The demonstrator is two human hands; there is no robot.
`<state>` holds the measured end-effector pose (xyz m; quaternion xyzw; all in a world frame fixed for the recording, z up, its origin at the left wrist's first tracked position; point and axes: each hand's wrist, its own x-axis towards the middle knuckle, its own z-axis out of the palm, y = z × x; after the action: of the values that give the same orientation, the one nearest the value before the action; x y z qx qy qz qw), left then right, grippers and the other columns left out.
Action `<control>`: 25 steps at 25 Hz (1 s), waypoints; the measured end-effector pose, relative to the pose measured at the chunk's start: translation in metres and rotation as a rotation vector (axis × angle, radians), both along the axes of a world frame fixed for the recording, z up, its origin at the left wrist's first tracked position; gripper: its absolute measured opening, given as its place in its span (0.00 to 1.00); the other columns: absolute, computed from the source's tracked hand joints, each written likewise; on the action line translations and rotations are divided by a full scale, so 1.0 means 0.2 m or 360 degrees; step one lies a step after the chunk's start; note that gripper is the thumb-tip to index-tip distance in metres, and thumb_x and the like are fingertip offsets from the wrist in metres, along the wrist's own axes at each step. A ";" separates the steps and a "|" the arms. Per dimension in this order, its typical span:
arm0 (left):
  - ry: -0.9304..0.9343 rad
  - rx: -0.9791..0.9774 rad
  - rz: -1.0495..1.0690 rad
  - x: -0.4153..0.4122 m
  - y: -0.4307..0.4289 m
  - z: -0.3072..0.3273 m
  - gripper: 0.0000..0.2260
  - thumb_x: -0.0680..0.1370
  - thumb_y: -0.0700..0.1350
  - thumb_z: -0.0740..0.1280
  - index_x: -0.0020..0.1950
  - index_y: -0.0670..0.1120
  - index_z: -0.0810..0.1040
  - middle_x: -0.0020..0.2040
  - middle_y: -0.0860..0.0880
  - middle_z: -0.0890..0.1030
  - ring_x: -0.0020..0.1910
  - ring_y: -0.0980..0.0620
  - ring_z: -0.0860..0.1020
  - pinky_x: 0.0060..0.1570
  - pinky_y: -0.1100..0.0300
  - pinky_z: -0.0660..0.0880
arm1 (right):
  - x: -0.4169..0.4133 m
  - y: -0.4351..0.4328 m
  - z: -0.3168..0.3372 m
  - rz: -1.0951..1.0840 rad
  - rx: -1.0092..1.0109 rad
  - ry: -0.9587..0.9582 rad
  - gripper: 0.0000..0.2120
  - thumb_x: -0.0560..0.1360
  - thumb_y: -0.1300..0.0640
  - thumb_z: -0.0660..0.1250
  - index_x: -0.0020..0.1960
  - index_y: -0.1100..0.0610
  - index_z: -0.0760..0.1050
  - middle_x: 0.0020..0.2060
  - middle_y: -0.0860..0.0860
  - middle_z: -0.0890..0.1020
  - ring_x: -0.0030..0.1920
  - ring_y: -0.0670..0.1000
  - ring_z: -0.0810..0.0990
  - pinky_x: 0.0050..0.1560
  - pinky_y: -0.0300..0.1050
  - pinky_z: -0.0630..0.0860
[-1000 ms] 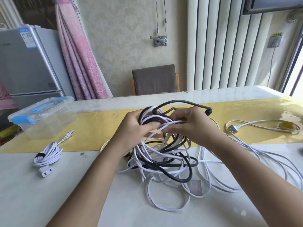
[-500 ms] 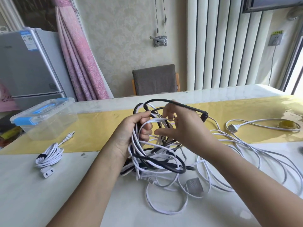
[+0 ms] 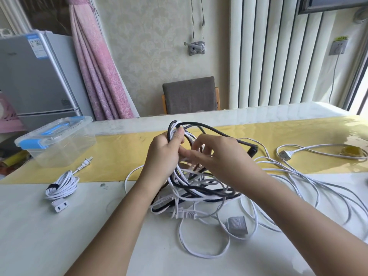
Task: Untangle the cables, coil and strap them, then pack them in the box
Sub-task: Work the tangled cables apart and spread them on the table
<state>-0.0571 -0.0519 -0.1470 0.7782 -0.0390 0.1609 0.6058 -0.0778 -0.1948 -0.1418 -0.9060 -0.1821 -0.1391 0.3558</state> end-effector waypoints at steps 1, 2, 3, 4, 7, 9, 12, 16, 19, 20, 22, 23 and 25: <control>-0.0038 -0.0091 0.0032 0.02 0.01 0.01 0.17 0.82 0.51 0.59 0.36 0.45 0.72 0.29 0.47 0.80 0.31 0.46 0.81 0.37 0.50 0.79 | 0.00 0.00 0.00 0.0000 -0.0043 -0.0029 0.15 0.74 0.40 0.65 0.42 0.52 0.77 0.33 0.47 0.79 0.32 0.46 0.73 0.34 0.43 0.68; -0.0123 -0.0181 0.0110 0.03 0.02 0.02 0.17 0.82 0.50 0.58 0.37 0.44 0.73 0.29 0.48 0.81 0.30 0.48 0.81 0.37 0.50 0.79 | 0.00 0.01 0.00 0.0036 -0.0069 -0.0096 0.14 0.75 0.42 0.65 0.41 0.52 0.77 0.33 0.47 0.78 0.34 0.48 0.72 0.37 0.46 0.70; -0.0275 -0.0262 0.0238 0.05 0.04 0.03 0.16 0.82 0.50 0.58 0.38 0.45 0.74 0.30 0.49 0.81 0.31 0.48 0.81 0.38 0.50 0.79 | 0.00 0.02 -0.01 0.0102 -0.0071 -0.0210 0.12 0.76 0.45 0.65 0.40 0.53 0.77 0.33 0.47 0.76 0.35 0.49 0.72 0.38 0.49 0.72; -0.0499 -0.0347 0.0389 0.06 0.06 0.05 0.15 0.81 0.51 0.58 0.39 0.46 0.75 0.32 0.50 0.81 0.33 0.49 0.80 0.41 0.49 0.79 | 0.00 0.03 -0.01 0.0180 -0.0052 -0.0355 0.11 0.76 0.48 0.65 0.39 0.53 0.77 0.33 0.46 0.74 0.35 0.50 0.72 0.38 0.50 0.72; -0.1204 -0.0365 0.0695 0.05 0.10 0.09 0.09 0.79 0.50 0.57 0.46 0.49 0.75 0.42 0.48 0.78 0.43 0.50 0.76 0.51 0.54 0.76 | 0.05 0.00 -0.02 0.0256 -0.0105 -0.0632 0.10 0.75 0.49 0.62 0.41 0.54 0.78 0.36 0.45 0.77 0.38 0.52 0.75 0.35 0.49 0.72; -0.1205 0.0079 0.0734 0.04 0.09 0.05 0.10 0.78 0.47 0.57 0.45 0.45 0.76 0.41 0.47 0.75 0.42 0.50 0.73 0.47 0.58 0.71 | 0.09 -0.05 -0.03 0.0162 -0.0126 -0.0564 0.09 0.76 0.50 0.64 0.42 0.52 0.80 0.39 0.46 0.79 0.41 0.51 0.77 0.39 0.49 0.72; -0.0661 0.0266 0.0391 0.05 0.07 -0.01 0.14 0.78 0.49 0.62 0.35 0.44 0.76 0.32 0.47 0.77 0.34 0.50 0.78 0.38 0.57 0.74 | 0.11 -0.17 0.01 0.0173 -0.0099 0.0116 0.06 0.76 0.52 0.68 0.44 0.50 0.83 0.35 0.44 0.80 0.36 0.41 0.75 0.39 0.37 0.71; -0.0349 -0.0124 0.0109 0.05 0.04 -0.01 0.13 0.80 0.38 0.63 0.38 0.47 0.80 0.37 0.47 0.83 0.40 0.49 0.84 0.42 0.54 0.81 | 0.05 -0.18 0.08 0.0392 0.0323 0.0722 0.14 0.78 0.48 0.64 0.47 0.56 0.83 0.33 0.47 0.81 0.24 0.44 0.67 0.26 0.33 0.63; -0.0252 -0.0308 0.0090 0.03 0.00 -0.01 0.14 0.81 0.40 0.62 0.35 0.46 0.76 0.37 0.46 0.82 0.42 0.47 0.85 0.40 0.56 0.81 | 0.04 -0.11 0.04 0.0264 0.0626 0.0810 0.17 0.81 0.53 0.59 0.41 0.60 0.80 0.23 0.52 0.77 0.17 0.45 0.60 0.19 0.34 0.57; -0.0200 -0.0364 0.0083 0.02 -0.01 -0.01 0.16 0.81 0.41 0.61 0.33 0.47 0.73 0.37 0.46 0.81 0.43 0.48 0.85 0.39 0.57 0.81 | 0.05 -0.09 0.02 0.0089 0.0418 0.0650 0.15 0.79 0.53 0.62 0.37 0.58 0.78 0.21 0.50 0.75 0.16 0.45 0.61 0.19 0.35 0.59; -0.0155 -0.0353 0.0081 0.00 -0.03 0.00 0.17 0.81 0.43 0.61 0.31 0.46 0.68 0.38 0.44 0.78 0.45 0.48 0.84 0.40 0.55 0.81 | 0.07 -0.06 -0.03 -0.0212 0.0138 0.0336 0.14 0.73 0.47 0.70 0.37 0.56 0.74 0.24 0.48 0.77 0.20 0.43 0.69 0.25 0.37 0.67; -0.0166 -0.0345 0.0062 -0.01 -0.04 0.00 0.18 0.81 0.44 0.60 0.32 0.45 0.66 0.38 0.42 0.77 0.46 0.48 0.84 0.41 0.54 0.82 | 0.07 -0.04 -0.05 -0.0286 0.0170 0.0277 0.18 0.70 0.42 0.72 0.40 0.56 0.73 0.28 0.48 0.77 0.24 0.44 0.73 0.28 0.40 0.69; -0.0210 -0.0362 -0.0010 -0.04 -0.06 0.00 0.17 0.82 0.44 0.60 0.32 0.45 0.66 0.37 0.44 0.76 0.45 0.49 0.84 0.38 0.53 0.82 | 0.08 -0.02 -0.07 -0.0346 0.0300 0.0278 0.26 0.67 0.37 0.72 0.46 0.58 0.70 0.33 0.49 0.75 0.33 0.51 0.75 0.32 0.41 0.67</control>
<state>-0.0646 -0.0637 -0.1463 0.6922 -0.0625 0.2132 0.6867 -0.0623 -0.1984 -0.1565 -0.8917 -0.0374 -0.1140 0.4365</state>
